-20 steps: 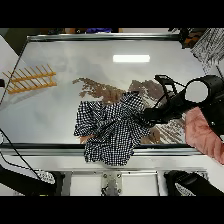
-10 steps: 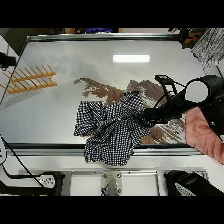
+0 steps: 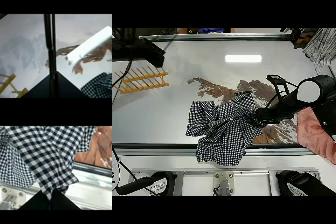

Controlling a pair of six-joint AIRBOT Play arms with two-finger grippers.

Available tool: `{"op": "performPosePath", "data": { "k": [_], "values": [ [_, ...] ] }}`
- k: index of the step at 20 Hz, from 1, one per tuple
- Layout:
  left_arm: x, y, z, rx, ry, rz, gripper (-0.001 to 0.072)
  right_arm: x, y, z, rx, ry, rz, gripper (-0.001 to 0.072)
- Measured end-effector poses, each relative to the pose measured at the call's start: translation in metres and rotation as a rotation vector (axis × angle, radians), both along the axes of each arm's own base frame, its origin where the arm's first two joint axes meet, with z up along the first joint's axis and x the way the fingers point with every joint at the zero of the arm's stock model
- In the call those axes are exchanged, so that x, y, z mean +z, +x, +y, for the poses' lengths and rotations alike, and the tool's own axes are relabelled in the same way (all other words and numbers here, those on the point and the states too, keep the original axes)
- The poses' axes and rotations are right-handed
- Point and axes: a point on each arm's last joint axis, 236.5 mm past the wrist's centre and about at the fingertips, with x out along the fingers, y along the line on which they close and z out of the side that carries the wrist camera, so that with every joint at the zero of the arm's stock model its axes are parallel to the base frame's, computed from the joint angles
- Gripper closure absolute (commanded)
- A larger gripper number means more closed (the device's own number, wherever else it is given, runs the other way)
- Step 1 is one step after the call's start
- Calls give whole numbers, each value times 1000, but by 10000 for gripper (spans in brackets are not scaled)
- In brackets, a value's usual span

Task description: Fold the clothes and pants, and hang the long-sleeved shirts on hangers.

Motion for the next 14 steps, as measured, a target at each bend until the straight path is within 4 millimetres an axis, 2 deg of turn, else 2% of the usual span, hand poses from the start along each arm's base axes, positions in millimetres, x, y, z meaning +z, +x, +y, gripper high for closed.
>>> {"op": "performPosePath", "data": {
  "k": [3,5,7,12,13,14],
  "values": [
    [-13,-38,-35,-243,-12,87,695,0,0,0,0,0,0,702],
    [-29,-60,-39,-350,-30,182,694,0,0,0,0,0,0,702],
    [-42,-71,-34,-404,-52,262,695,0,0,0,0,0,0,702],
    [-64,-84,-8,-502,-92,355,697,0,0,0,0,0,0,702],
    [-77,-101,11,-631,-129,294,696,0,0,0,0,0,0,702],
    [-85,-113,18,-669,-135,276,696,0,0,0,0,0,0,702]
  ]
}}
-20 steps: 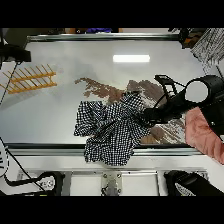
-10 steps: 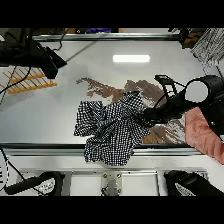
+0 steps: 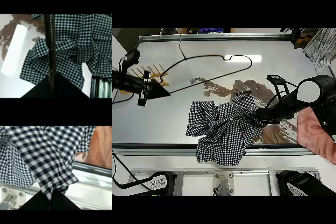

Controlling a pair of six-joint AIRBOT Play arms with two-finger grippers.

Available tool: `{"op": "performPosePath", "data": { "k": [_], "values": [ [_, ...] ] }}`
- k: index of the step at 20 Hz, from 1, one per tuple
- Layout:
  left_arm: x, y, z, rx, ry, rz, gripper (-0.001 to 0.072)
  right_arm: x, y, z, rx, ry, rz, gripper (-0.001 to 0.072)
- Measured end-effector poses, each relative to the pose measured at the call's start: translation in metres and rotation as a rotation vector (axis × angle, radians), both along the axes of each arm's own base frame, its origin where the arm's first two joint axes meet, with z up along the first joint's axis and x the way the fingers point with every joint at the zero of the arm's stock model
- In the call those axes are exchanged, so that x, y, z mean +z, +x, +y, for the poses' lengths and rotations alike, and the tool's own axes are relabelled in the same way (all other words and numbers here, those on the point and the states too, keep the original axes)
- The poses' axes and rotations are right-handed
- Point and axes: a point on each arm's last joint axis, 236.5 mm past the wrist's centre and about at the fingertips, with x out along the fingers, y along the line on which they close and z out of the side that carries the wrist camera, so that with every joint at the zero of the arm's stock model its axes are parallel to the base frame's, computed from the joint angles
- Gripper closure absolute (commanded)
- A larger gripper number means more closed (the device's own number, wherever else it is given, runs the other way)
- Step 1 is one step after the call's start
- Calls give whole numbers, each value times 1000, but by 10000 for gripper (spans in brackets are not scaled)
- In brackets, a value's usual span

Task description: Fold the clothes and pants, and hang the long-sleeved shirts on hangers.

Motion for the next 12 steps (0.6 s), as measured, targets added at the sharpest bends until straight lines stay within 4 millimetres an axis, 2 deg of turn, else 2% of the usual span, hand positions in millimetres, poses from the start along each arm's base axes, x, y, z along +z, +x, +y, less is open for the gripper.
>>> {"op": "performPosePath", "data": {
  "k": [2,4,5,7,9,12],
  "values": [
    [-22,-23,10,-29,-41,0,696,0,0,0,0,0,0,702],
    [-40,-40,11,-31,-73,41,696,0,0,0,0,0,0,702],
    [-68,-62,1,-33,-83,104,696,0,0,0,0,0,0,702],
    [-88,-74,-2,-51,-22,134,695,0,0,0,0,0,0,702],
    [-114,-95,-8,-99,78,164,696,0,0,0,0,0,0,702],
    [-120,-99,-7,-104,107,166,696,0,0,0,0,0,0,702]
  ]
}}
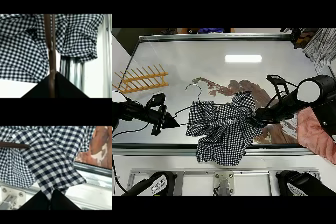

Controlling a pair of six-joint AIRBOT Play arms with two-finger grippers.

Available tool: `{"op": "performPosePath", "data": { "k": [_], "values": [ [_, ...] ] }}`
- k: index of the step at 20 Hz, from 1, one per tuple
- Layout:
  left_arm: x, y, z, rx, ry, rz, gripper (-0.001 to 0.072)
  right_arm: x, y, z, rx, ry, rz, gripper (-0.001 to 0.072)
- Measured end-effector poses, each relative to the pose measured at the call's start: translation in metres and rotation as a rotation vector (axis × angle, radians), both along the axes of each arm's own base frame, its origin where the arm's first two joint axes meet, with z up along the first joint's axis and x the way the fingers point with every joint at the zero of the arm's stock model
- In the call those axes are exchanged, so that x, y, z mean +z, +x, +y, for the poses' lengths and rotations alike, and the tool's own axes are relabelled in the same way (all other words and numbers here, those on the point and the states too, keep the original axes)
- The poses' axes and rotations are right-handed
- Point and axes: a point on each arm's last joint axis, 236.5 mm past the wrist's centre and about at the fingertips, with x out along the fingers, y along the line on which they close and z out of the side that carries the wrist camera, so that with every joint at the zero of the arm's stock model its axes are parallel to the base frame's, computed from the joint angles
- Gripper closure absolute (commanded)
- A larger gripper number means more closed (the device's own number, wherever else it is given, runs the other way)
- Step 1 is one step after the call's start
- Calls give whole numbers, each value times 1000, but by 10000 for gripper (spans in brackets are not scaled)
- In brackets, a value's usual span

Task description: Fold the clothes and pants, and hang the long-sleeved shirts on hangers.

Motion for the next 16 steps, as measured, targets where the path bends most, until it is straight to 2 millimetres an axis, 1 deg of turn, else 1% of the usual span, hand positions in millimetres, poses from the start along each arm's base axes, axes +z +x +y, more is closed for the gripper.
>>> {"op": "performPosePath", "data": {
  "k": [2,3,4,6,7,9,10,11,14,15,16],
  "values": [
    [3,0,-2,7,-12,-9,696,0,0,0,-1,-1,0,703],
    [22,5,-3,51,-64,-59,696,0,1,-2,-6,-2,0,703],
    [32,3,-2,66,-84,-75,696,0,1,-4,-12,-3,3,704],
    [47,-8,-3,55,-109,-85,696,1,3,-9,-54,15,19,703],
    [50,-15,-5,36,-109,-79,696,2,5,-11,-72,29,25,704],
    [41,-27,-8,-11,-60,-22,696,3,8,-16,-103,47,33,703],
    [34,-29,-11,-36,-44,2,696,5,9,-16,-109,51,31,704],
    [26,-25,-14,-46,-33,11,696,7,10,-17,-113,55,26,704],
    [10,-8,-24,-35,-31,15,696,14,13,-17,-115,62,11,704],
    [-9,13,-39,-16,-48,14,696,25,15,-17,-106,69,-15,704],
    [-35,26,-60,-46,-49,14,696,50,22,-15,-89,87,-81,705]
  ]
}}
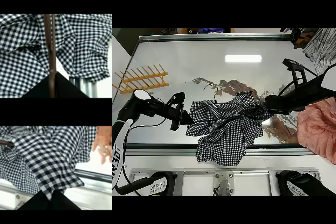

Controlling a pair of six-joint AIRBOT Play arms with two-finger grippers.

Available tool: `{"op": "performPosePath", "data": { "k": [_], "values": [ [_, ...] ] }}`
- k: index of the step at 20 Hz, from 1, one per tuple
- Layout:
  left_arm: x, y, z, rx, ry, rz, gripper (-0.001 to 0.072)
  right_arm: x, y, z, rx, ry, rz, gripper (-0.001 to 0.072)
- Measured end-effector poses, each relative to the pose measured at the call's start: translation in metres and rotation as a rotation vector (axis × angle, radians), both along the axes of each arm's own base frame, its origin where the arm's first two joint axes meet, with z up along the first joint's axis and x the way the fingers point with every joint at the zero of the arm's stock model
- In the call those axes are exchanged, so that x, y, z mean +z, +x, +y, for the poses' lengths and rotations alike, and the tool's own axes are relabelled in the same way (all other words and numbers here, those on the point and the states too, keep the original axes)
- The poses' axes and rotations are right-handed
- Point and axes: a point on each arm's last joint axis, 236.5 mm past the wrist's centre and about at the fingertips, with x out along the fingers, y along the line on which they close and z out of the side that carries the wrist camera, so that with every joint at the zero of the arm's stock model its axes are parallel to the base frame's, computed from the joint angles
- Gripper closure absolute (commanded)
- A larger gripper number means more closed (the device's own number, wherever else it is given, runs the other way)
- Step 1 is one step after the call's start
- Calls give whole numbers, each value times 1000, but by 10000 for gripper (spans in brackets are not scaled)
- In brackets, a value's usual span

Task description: Fold the clothes and pants, and hang the long-sleeved shirts on hangers.

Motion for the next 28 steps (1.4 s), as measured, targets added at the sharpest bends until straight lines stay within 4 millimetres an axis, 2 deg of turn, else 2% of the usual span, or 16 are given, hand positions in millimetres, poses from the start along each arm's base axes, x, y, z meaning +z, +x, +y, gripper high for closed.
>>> {"op": "performPosePath", "data": {
  "k": [2,4,9,10,11,12,18,21,22,23,27,28],
  "values": [
    [-2,9,-6,-9,2,-43,695,11,2,2,18,4,-33,705],
    [1,17,-8,-11,2,-78,696,18,-1,12,58,9,-52,705],
    [4,21,-9,-16,1,-92,695,35,2,68,223,27,-96,705],
    [5,20,-9,-18,0,-91,696,38,3,98,295,38,-111,705],
    [6,15,-9,-30,-6,-72,696,31,3,186,461,98,-183,705],
    [6,15,-9,-31,-6,-71,696,30,3,193,472,104,-191,704],
    [8,13,-10,-40,-16,-71,696,23,8,216,509,123,-226,704],
    [15,17,-15,-27,-63,-87,696,19,11,223,531,124,-242,689],
    [17,17,-14,-27,-73,-89,696,19,11,223,535,125,-244,497],
    [19,17,-13,-23,-80,-87,696,19,11,224,535,126,-246,223],
    [22,16,-10,-23,-96,-79,696,31,8,219,553,132,-277,227],
    [22,15,-9,-24,-98,-78,695,52,1,195,580,117,-308,228]
  ]
}}
